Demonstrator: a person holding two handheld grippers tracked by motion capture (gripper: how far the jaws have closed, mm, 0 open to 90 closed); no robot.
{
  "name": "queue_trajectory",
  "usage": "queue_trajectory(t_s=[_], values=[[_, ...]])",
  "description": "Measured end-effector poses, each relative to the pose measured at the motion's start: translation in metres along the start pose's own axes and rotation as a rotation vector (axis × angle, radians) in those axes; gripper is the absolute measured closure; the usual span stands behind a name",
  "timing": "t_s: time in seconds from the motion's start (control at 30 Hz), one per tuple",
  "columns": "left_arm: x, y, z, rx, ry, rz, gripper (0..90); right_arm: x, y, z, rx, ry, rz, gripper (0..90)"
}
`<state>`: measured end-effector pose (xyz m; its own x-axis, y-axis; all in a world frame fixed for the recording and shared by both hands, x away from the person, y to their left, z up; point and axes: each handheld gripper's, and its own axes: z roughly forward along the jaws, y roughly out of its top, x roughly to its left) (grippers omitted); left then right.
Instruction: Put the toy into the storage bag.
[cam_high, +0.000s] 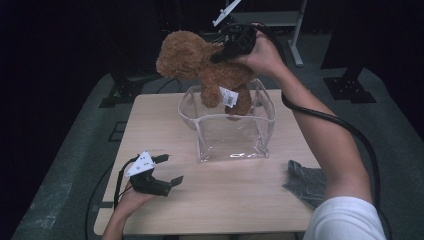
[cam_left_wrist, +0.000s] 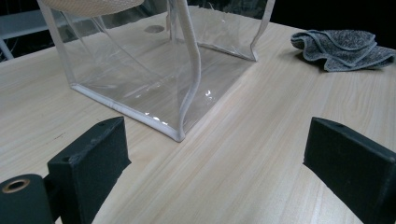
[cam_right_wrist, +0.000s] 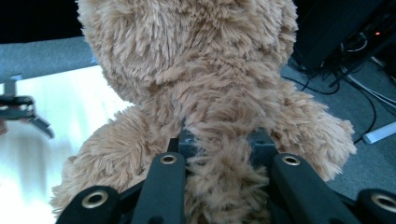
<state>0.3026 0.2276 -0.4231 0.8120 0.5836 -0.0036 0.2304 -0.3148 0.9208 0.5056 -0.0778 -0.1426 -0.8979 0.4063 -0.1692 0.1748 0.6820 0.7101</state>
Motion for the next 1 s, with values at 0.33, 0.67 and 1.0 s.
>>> queue_trajectory(t_s=[0.33, 0.67, 1.0], values=[[-0.001, 0.000, 0.002, 0.008, -0.005, 0.004, 5.3, 0.027, -0.008, -0.013, -0.016, 0.029, -0.015, 73.0], [0.000, -0.001, 0.001, 0.011, -0.003, 0.003, 5.3, 0.049, -0.017, -0.009, -0.020, 0.090, -0.025, 73.0], [0.000, -0.001, 0.001, 0.010, -0.003, 0.002, 5.3, 0.031, -0.038, 0.002, -0.005, 0.092, 0.047, 72.8]])
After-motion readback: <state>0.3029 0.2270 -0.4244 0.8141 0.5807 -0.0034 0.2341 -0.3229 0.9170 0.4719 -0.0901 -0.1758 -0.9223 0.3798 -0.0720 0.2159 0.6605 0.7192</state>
